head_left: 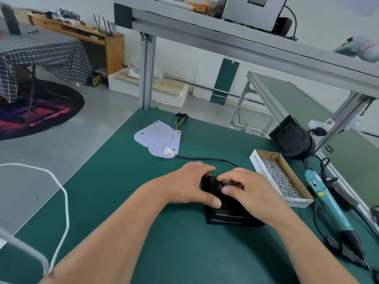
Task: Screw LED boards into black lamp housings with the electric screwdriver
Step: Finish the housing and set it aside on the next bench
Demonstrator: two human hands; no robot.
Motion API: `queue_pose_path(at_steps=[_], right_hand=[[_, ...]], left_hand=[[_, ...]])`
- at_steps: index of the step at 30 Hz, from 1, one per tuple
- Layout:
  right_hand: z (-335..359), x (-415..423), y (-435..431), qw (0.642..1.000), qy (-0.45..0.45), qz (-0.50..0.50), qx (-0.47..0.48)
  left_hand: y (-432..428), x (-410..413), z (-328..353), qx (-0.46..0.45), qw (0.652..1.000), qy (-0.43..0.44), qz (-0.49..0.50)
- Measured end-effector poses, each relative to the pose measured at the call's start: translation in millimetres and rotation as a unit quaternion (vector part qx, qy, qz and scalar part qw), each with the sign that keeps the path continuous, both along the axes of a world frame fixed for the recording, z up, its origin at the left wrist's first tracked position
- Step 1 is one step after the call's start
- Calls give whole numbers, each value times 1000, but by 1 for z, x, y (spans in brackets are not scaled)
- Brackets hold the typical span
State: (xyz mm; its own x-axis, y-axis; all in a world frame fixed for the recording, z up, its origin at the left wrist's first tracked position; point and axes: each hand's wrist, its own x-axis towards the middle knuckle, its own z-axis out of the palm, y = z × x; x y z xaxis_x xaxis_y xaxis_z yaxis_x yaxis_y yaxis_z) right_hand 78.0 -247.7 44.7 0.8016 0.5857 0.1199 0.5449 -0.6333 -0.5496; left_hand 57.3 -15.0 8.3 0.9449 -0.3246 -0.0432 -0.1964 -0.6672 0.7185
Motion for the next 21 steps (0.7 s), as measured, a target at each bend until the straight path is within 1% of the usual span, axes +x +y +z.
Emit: queue_pose_path(at_steps=[4,7,9,11,12,14,16,18,21], right_hand=[[-3,2,-4,997,12,-35,60],[-3,5,-7,988,63,-60,131],[-5,7,-7,981,79,-68,163],[-5,9,-9,978,72,-79,177],[-5,10,-10,978,73,-78,177],[-3,10,-10,979,75,-67,176],[-3,11,-12,981,73,-63,168],[-3,12,-13,982,72,-62,166],[-4,12,-13,981,63,-57,173]], left_hand=[[-2,0,-1,-9,999,-11,41],[-4,1,-1,-51,995,-20,82],[-9,2,0,-109,990,1,86],[-14,2,-3,-157,985,38,60],[-16,1,-3,-166,983,59,42],[-20,-3,-2,-157,984,90,1],[-20,-6,-1,-128,987,98,-25],[-21,-7,-1,-89,991,88,-34],[-26,-10,-3,-51,997,44,-30]])
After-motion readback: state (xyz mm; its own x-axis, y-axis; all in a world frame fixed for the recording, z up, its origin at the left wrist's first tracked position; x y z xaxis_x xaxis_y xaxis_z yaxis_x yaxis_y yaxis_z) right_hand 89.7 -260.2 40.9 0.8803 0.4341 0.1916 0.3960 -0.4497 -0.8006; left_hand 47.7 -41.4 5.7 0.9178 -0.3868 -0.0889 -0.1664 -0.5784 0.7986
